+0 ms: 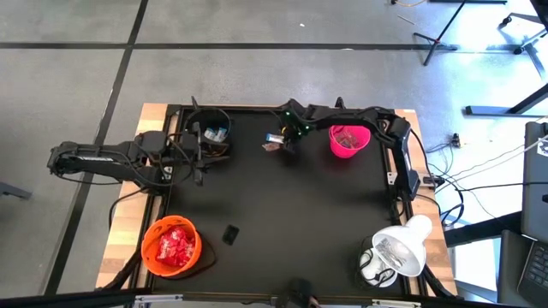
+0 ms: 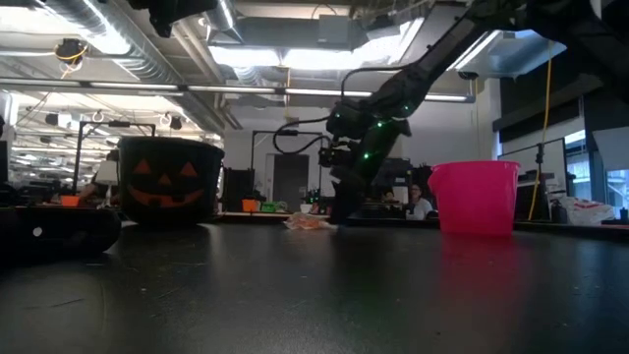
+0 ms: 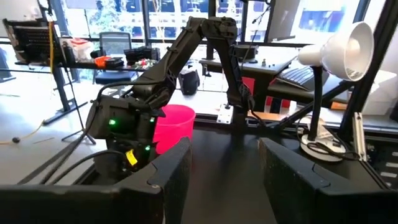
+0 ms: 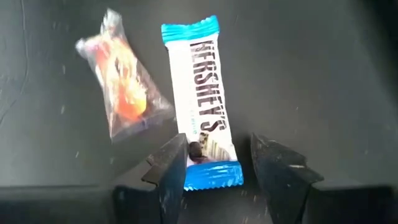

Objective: Sort candy
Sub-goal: Put the white chocolate bar into the black bucket

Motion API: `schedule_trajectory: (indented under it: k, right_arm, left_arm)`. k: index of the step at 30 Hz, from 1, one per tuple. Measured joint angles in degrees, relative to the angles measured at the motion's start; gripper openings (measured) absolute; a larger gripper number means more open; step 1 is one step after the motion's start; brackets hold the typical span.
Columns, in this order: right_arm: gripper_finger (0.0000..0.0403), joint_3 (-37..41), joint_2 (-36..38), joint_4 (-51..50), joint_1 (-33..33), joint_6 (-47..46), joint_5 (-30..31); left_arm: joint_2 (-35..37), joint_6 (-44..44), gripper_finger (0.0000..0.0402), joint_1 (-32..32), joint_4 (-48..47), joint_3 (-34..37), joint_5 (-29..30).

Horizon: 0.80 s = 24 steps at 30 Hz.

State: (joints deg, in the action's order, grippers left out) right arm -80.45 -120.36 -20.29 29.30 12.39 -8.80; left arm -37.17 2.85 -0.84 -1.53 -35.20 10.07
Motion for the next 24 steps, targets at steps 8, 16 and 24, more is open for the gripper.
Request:
schedule_trajectory:
  k: [8,16,24]
  right_arm:
    - [0.0182,-2.1,-0.6,-11.5,-0.5,1.3,0.3]
    - [0.0138,-2.3,-0.5,-16.0,-3.0,2.2,1.6]
    - [0.0008,-7.2,-1.0,-24.8,-3.9,1.1,1.6]
  left_arm:
    - [0.0,1.7,0.0175,0.0,0.1,0.0,1.0]
    - [0.0,3.3,0.0175,0.1,0.1,0.0,1.0]
    - [0.0,4.6,0.0175,0.2,0.1,0.0,0.9]
